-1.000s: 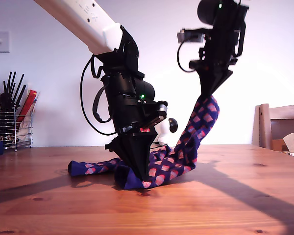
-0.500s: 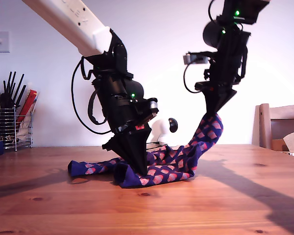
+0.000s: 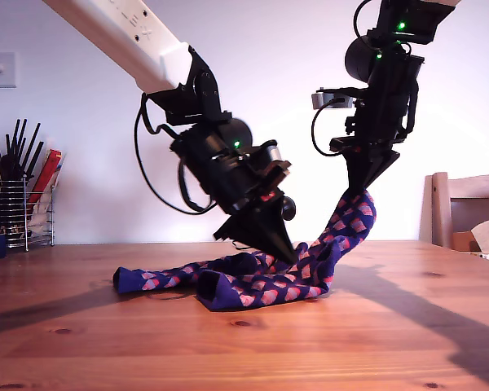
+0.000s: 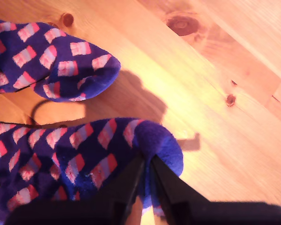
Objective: Fold the socks in front of you. After folding them, place them to the left side.
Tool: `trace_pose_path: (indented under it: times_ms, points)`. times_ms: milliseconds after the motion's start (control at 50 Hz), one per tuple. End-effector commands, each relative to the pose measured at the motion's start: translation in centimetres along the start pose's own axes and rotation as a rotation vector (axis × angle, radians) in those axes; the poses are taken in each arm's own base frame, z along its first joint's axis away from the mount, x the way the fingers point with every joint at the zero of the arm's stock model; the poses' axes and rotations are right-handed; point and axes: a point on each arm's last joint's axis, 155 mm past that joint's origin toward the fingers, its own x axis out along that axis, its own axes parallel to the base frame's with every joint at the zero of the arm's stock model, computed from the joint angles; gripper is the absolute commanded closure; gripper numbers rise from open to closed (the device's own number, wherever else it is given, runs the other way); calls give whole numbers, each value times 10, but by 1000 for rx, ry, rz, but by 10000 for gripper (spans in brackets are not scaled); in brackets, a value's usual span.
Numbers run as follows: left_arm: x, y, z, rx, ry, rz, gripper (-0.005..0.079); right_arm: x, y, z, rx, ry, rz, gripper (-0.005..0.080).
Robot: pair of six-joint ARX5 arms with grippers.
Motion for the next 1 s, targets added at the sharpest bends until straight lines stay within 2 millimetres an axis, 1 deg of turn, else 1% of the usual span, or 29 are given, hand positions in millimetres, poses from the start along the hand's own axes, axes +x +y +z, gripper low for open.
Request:
trace_pose_path:
  times_ms: [0, 120, 220, 280, 380, 500, 580, 720, 840, 940, 980]
  points:
    - [3, -11, 11, 39, -26, 14, 766, 9, 3, -7, -3, 22, 15, 765]
    - [11, -11, 21, 70, -47, 75, 766, 9, 4, -8, -2, 25, 17, 765]
    - [20, -19, 26, 93, -59, 81, 766, 9, 4, -10, -2, 30, 20, 765]
    - [23, -18, 28, 103, -60, 114, 766, 9, 5, -10, -1, 33, 21, 765]
    - [28, -10, 25, 109, -40, 183, 766, 9, 5, -11, -1, 37, 23, 765]
    - [38, -2, 16, 98, -9, 207, 766, 8, 5, -12, -1, 39, 24, 765]
    - [42, 1, 11, 88, 6, 206, 766, 7, 5, -13, -1, 44, 26, 765]
    - [50, 3, 6, 77, 18, 206, 766, -2, 2, -15, 1, 42, 23, 765]
    - [59, -1, 4, 84, 26, 205, 766, -19, 2, -7, 3, 5, 30, 765]
    - [69, -8, 3, 86, 32, 197, 766, -28, 1, -3, 13, -14, 28, 765]
    - [71, -11, 3, 90, 33, 195, 766, -29, 2, -4, 16, -11, 30, 765]
